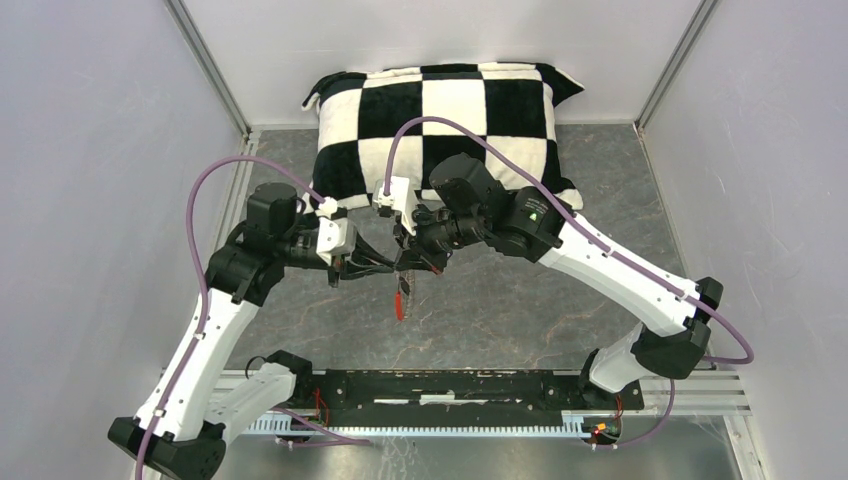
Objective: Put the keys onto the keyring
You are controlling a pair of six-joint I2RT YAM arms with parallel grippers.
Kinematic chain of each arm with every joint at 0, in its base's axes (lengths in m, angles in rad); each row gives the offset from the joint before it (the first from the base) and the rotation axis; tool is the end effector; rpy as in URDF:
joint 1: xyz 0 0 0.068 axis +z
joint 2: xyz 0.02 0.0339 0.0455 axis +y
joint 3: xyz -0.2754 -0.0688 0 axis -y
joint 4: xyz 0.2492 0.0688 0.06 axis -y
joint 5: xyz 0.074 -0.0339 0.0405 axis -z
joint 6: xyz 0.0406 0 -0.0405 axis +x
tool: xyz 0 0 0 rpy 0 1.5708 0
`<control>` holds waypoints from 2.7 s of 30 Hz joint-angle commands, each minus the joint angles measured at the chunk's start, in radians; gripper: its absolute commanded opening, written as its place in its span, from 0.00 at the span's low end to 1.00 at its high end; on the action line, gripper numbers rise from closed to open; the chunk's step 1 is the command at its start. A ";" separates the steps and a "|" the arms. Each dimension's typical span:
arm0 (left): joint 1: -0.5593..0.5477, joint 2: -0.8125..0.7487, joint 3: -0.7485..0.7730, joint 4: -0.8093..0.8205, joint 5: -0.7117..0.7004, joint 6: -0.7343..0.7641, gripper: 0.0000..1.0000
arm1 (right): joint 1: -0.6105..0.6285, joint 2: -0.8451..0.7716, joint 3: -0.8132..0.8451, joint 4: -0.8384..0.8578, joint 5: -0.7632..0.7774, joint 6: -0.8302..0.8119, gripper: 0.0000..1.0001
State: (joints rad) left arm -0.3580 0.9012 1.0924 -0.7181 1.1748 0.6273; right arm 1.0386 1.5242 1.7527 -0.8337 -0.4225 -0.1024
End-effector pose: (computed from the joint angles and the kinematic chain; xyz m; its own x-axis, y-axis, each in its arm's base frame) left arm 0.1366 -0.0911 0.3906 0.1364 0.1907 -0.9721 0.9906 -0.0372 0.1317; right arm 0.1519 0.2908 0.4403 -0.1893 -0.5053 -0.8419 -0.9815 0.1212 0.1480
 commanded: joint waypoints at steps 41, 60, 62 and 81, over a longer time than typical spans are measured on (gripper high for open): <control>-0.034 0.036 0.123 -0.238 -0.063 0.296 0.16 | 0.019 0.007 0.054 0.057 -0.029 0.001 0.00; -0.034 -0.071 0.003 0.348 -0.024 -0.327 0.02 | -0.056 -0.211 -0.110 0.314 0.107 0.155 0.39; -0.034 -0.100 -0.043 0.514 -0.033 -0.483 0.02 | -0.078 -0.280 -0.188 0.395 0.103 0.193 0.41; -0.034 -0.129 -0.075 0.916 -0.075 -0.822 0.02 | -0.110 -0.412 -0.463 0.785 -0.091 0.435 0.39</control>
State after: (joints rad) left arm -0.3885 0.7773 0.9897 0.1192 1.1004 -0.1394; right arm 0.9325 1.1267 1.2991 -0.1783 -0.4637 0.2722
